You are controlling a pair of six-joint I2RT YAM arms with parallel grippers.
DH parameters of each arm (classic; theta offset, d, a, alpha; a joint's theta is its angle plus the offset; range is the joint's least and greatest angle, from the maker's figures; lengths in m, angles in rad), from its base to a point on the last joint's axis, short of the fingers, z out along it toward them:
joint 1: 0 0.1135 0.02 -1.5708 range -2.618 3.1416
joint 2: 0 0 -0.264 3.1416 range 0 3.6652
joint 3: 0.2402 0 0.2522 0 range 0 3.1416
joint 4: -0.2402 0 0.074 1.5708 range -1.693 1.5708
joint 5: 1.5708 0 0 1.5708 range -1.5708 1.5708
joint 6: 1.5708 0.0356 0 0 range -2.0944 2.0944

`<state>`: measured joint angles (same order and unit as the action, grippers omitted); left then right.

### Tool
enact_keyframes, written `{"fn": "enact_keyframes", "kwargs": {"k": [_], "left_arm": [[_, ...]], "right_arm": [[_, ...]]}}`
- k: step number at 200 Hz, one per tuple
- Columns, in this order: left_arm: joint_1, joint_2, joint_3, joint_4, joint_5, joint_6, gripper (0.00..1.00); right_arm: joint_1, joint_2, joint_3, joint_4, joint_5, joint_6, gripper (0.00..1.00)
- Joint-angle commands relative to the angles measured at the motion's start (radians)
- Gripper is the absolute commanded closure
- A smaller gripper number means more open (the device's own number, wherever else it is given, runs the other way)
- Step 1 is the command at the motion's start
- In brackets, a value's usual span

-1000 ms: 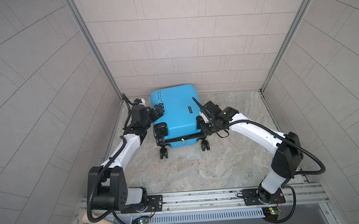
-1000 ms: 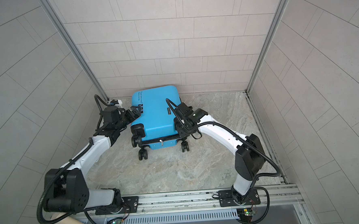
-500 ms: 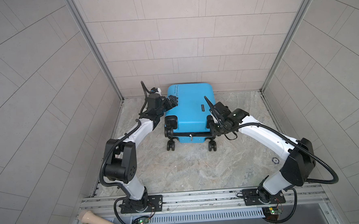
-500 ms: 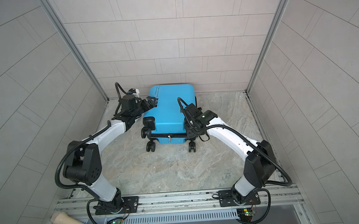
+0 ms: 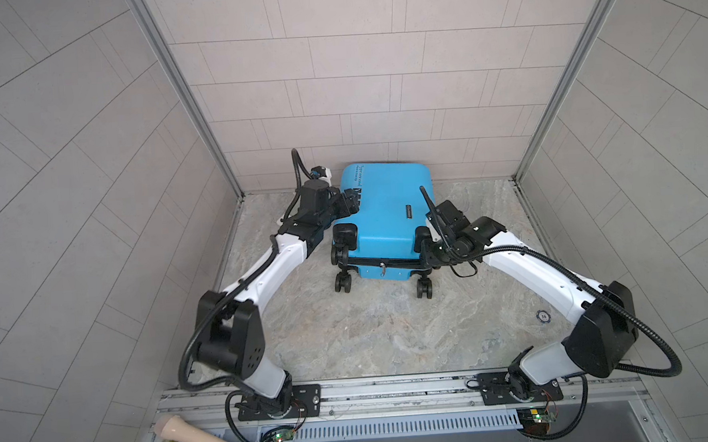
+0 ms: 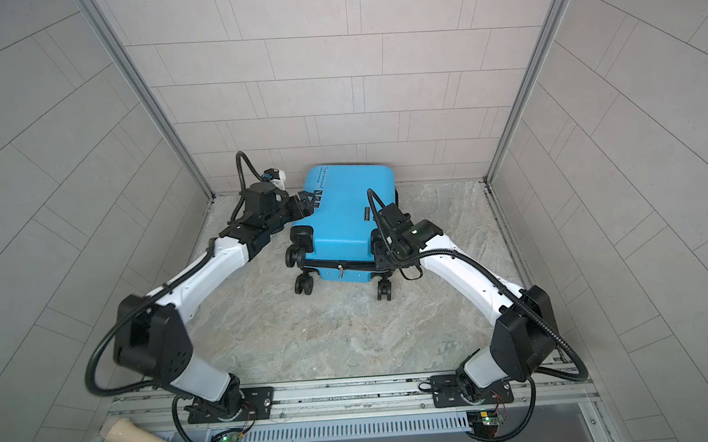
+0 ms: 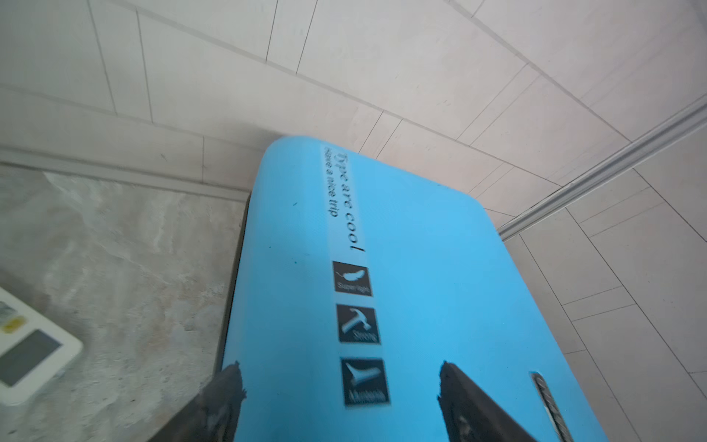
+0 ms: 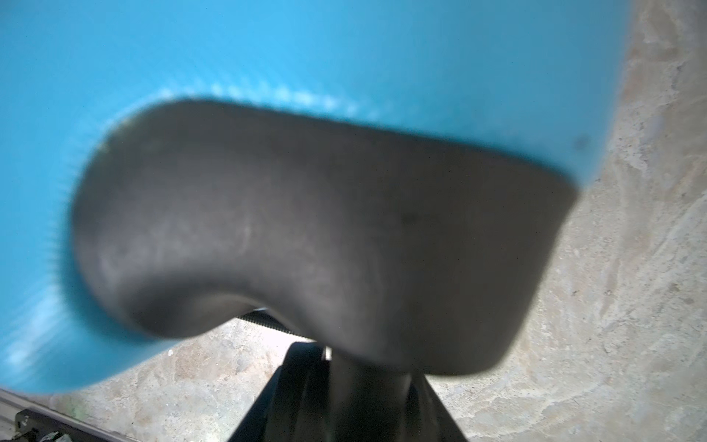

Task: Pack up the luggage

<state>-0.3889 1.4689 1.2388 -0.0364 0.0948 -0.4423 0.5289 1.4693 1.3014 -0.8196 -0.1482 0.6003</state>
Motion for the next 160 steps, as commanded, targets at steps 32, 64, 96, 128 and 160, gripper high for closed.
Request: {"fn": "enact_keyframes", "kwargs": {"k": [32,64,96,128,160], "left_arm": [[-0.294,-0.407,-0.232,-0.208,-0.360,0.072,0.16],[-0.517,-0.496,-0.407,-0.191,-0.538,-0.061,0.17],[-0.551,-0.433,-0.524,-0.067,-0.524,-0.130,0.18],[-0.527,-0.335,-0.518,-0.029,-0.583,-0.080,0.19],[-0.433,-0.286,-0.535,0.005,-0.534,-0.082,0.20]], "right_arm": [[0.028,-0.042,0.074,0.067,-0.154,-0.046,0.85],[0.026,-0.034,0.074,0.067,-0.154,-0.041,0.87],[0.028,-0.028,0.059,0.077,-0.153,-0.028,0.89],[0.031,-0.051,-0.002,0.116,-0.142,0.010,0.93],[0.056,-0.094,-0.109,0.214,-0.135,0.099,0.95]]}}
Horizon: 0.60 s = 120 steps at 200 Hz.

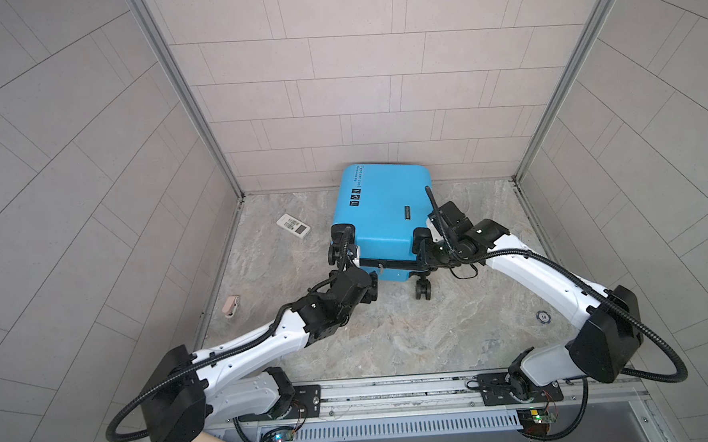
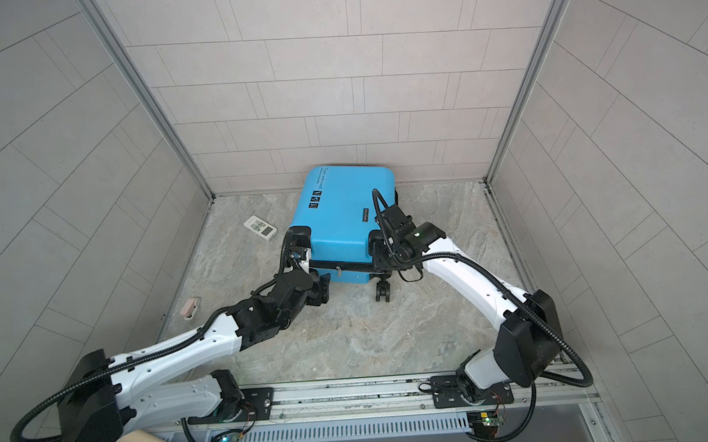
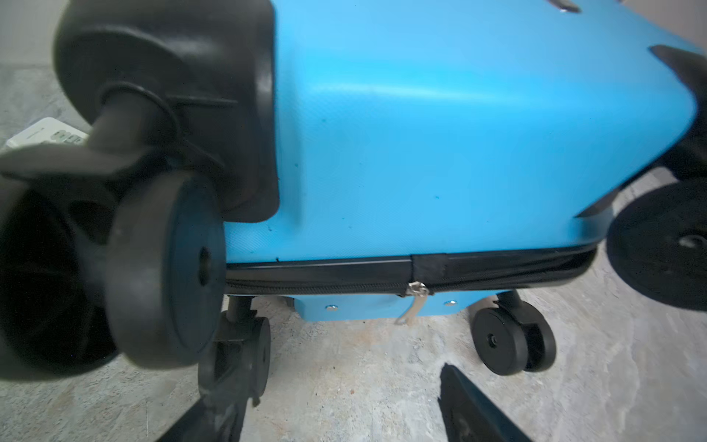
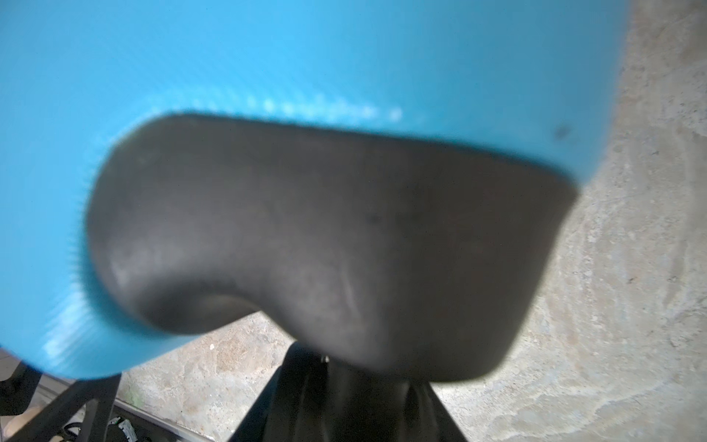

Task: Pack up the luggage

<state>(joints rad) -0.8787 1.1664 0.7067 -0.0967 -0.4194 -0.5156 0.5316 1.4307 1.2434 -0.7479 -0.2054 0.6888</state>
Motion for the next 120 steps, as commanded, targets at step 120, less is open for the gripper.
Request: {"fn": "enact_keyframes", "kwargs": {"k": [120], "left_arm": [[0.236,0.306,0.116,0.258,0.222,0.120,0.20]], "right_arm": [[0.167,-0.136,-0.194,0.240,0.071,0.165,1.00]]}}
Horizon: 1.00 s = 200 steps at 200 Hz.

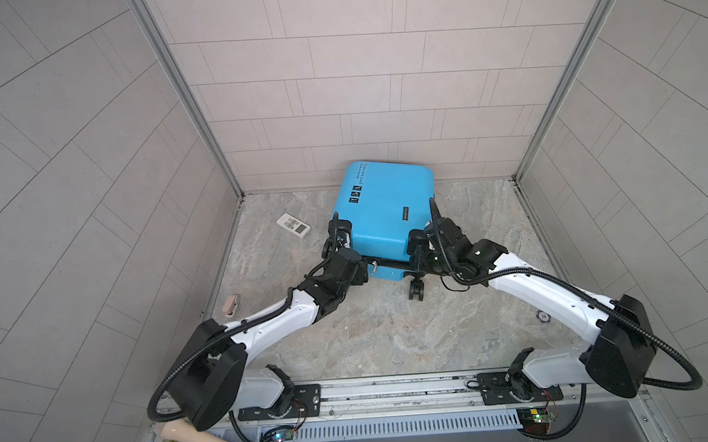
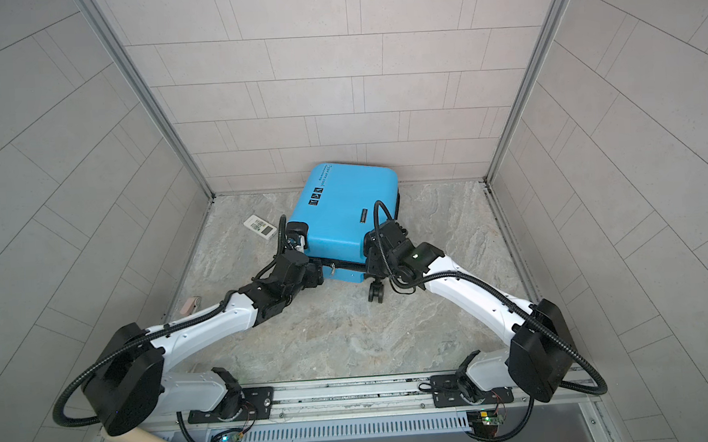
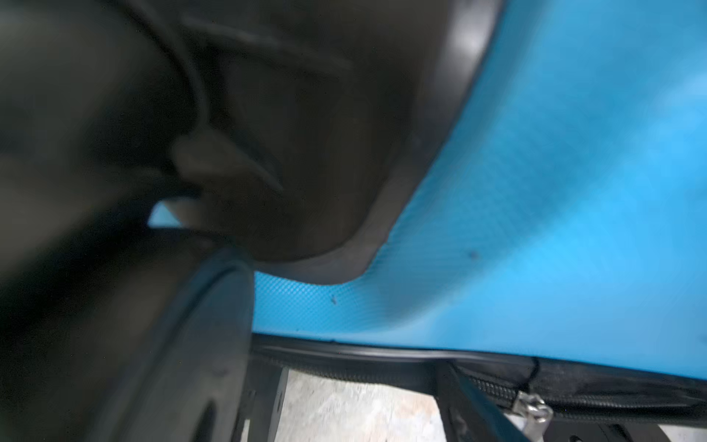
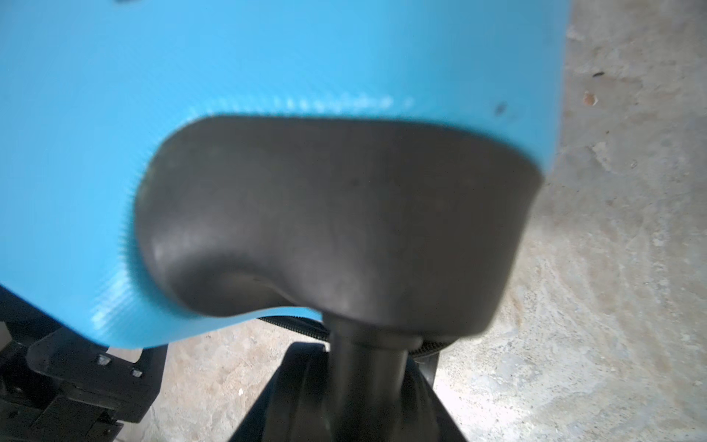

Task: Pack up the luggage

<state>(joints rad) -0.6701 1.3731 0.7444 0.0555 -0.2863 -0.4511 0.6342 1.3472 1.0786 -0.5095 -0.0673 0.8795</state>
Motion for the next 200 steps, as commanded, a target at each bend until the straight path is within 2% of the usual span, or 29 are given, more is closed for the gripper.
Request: {"fn": "enact_keyframes", "kwargs": {"k": [1,48,85,118,150,178,200], "left_arm": [[0.028,0.103,0.082,0.106,0.091,0.057,0.20],[0.039,0.218,0.189,0.150,0.202,0.110,0.20],[0.059,0.207,0.165,0.192,0.258,0.116,0.20],[0.064,0.083,0.031,0.254,0.296,0.120,0.20],[0.063,-0.023,-0.157,0.396,0.345,0.116,0.21],[0.060,-0.051,-0.314,0.612,0.354,0.111,0.21],[0.043,-0.029,-0.364,0.732,0.354,0.124,0.23]], "right_arm": [[0.065,-0.053,-0.031,0.002,-0.066,-0.026,1.00],[0.069,-0.081,-0.077,0.023,-0.029,0.019,1.00],[0.065,-0.037,-0.037,0.016,-0.014,0.008,1.00],[0.052,0.013,0.037,0.002,-0.021,-0.019,1.00],[0.050,0.050,0.119,-0.016,-0.034,-0.042,1.00],[0.051,0.066,0.164,-0.034,-0.043,-0.053,1.00],[0.051,0.074,0.185,-0.037,-0.057,-0.054,1.00]]}}
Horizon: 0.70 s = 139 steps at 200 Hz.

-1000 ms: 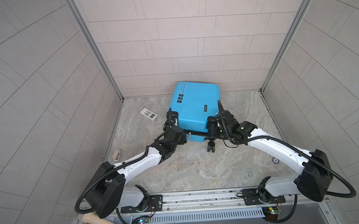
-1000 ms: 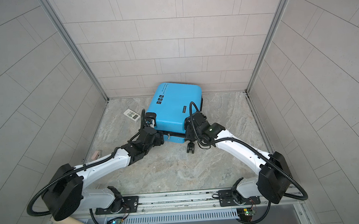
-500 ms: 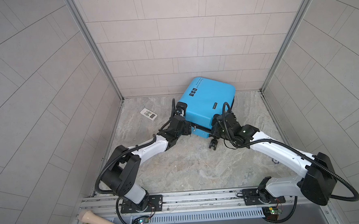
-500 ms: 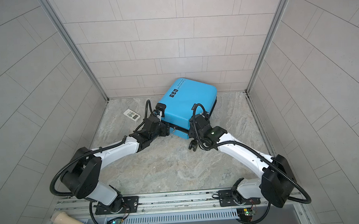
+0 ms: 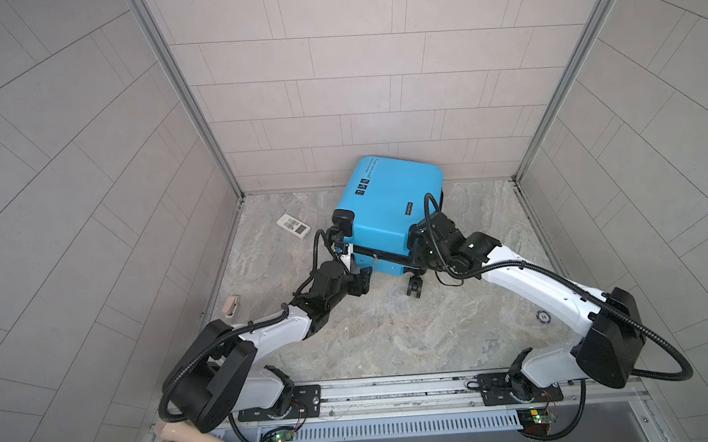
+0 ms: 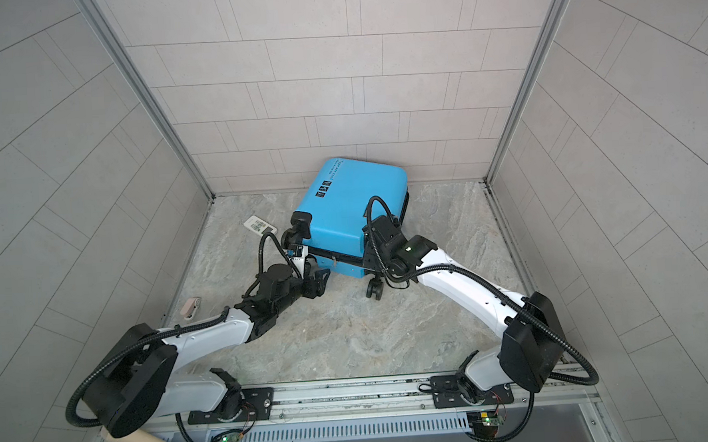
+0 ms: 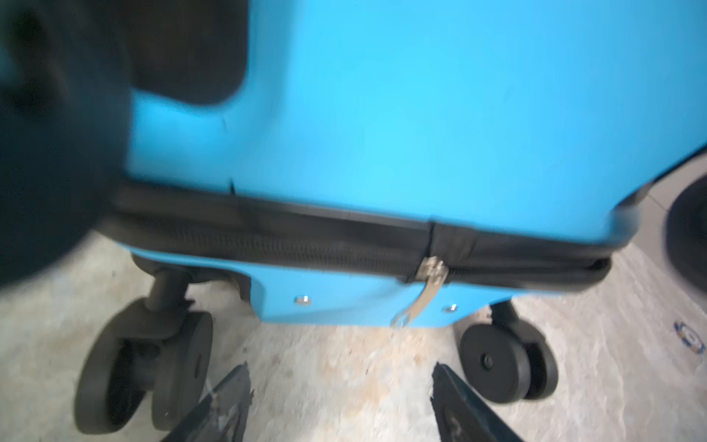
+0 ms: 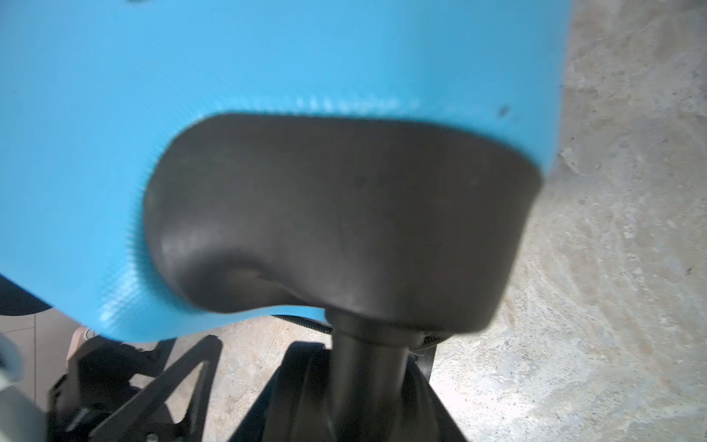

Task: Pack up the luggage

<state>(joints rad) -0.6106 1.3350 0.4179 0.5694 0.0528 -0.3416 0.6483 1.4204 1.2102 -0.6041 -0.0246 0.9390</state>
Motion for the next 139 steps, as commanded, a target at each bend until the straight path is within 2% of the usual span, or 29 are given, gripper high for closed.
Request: {"fn": "enact_keyframes", "kwargs": {"k": [1,14,45,95,116,139], "left_arm": [[-0.017,0.010,-0.037,0.220,0.015,0.016,0.23],[-0.040,0.037,-0.033,0.238,-0.004,0.038,0.23],[-0.121,0.103,-0.044,0.353,-0.154,0.099,0.30],[-0.233,0.191,-0.009,0.370,-0.499,0.146,0.37],[-0.239,0.218,-0.010,0.400,-0.565,0.139,0.41],[-0.245,0.247,-0.008,0.460,-0.569,0.155,0.44]], "right_arm": [[0.036,0.000,0.053,0.060,-0.100,-0.115,1.00],[0.037,0.005,0.058,0.060,-0.107,-0.114,1.00],[0.036,0.007,0.057,0.061,-0.108,-0.108,1.00],[0.036,0.021,0.060,0.073,-0.118,-0.100,1.00],[0.036,0.024,0.060,0.079,-0.128,-0.098,1.00],[0.036,0.028,0.057,0.085,-0.135,-0.096,1.00]]}}
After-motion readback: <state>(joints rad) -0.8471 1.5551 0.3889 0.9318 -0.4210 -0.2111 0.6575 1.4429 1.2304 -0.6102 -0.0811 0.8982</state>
